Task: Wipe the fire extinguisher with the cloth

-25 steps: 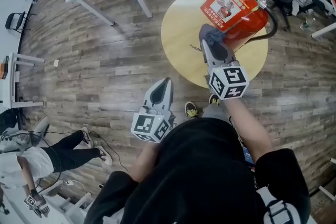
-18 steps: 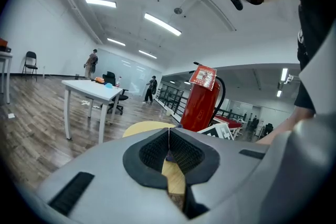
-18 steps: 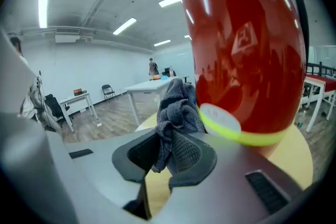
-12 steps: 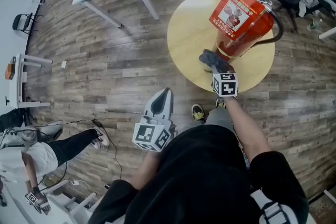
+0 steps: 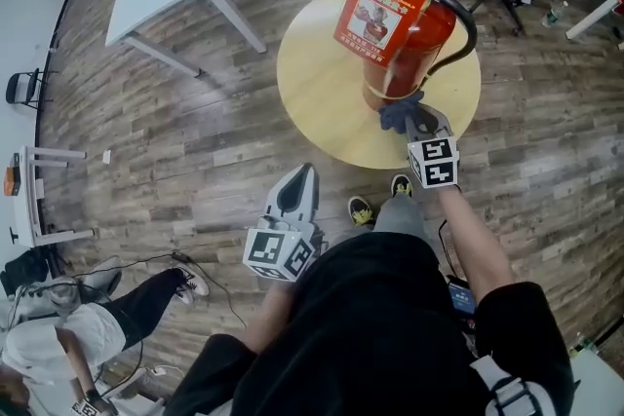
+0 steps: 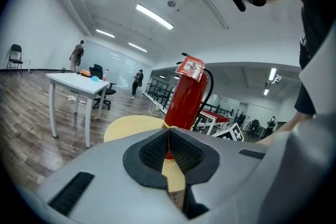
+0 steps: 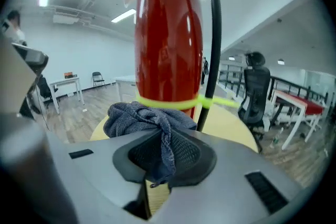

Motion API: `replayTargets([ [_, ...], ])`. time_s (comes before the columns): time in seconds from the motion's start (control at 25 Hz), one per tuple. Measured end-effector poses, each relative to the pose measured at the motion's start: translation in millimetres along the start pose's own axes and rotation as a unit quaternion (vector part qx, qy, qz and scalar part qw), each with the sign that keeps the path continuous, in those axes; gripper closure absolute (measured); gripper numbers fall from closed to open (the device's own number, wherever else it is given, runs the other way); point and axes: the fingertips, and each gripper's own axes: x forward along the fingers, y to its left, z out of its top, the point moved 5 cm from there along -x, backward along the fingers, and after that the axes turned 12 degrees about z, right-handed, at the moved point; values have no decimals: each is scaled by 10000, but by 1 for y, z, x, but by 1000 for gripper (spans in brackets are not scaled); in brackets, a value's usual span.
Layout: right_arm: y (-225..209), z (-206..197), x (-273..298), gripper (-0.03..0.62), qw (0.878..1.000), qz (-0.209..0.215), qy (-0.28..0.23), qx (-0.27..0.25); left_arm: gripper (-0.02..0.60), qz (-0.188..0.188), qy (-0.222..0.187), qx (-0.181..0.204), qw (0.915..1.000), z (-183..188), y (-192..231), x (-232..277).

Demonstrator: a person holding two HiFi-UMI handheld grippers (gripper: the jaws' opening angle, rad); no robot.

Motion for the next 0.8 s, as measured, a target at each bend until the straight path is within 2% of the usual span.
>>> replayTargets([
  [0.08,4,35,-22,534,9971,-116,-424,-617,557,-96,3,26,10000,0,-6,4],
  [0.12,5,53,-35,535,9942,-197,-730,-762,557,-144,2,41,9999,1,-9,5],
  [0.24,8,108,-75,537,9796,-554,-1717,-886,557,-278,-6,80,9996,3,-17,9],
  [0.4,10,173,-116,537,9546,-924,-2616,-1086,557,-358,-37,101,9993,4,-23,10],
  [0.48,11,199,-130,537,9453,-1057,-2805,-1290,558,-364,-43,119,9993,5,-22,10],
  [0.68,21,240,-146,538,9307,-1223,-2720,-2119,557,-334,-30,134,9993,7,-22,11],
  [0.8,23,250,-148,540,9310,-1161,-2757,-2092,557,-350,-16,134,9993,7,-26,10],
])
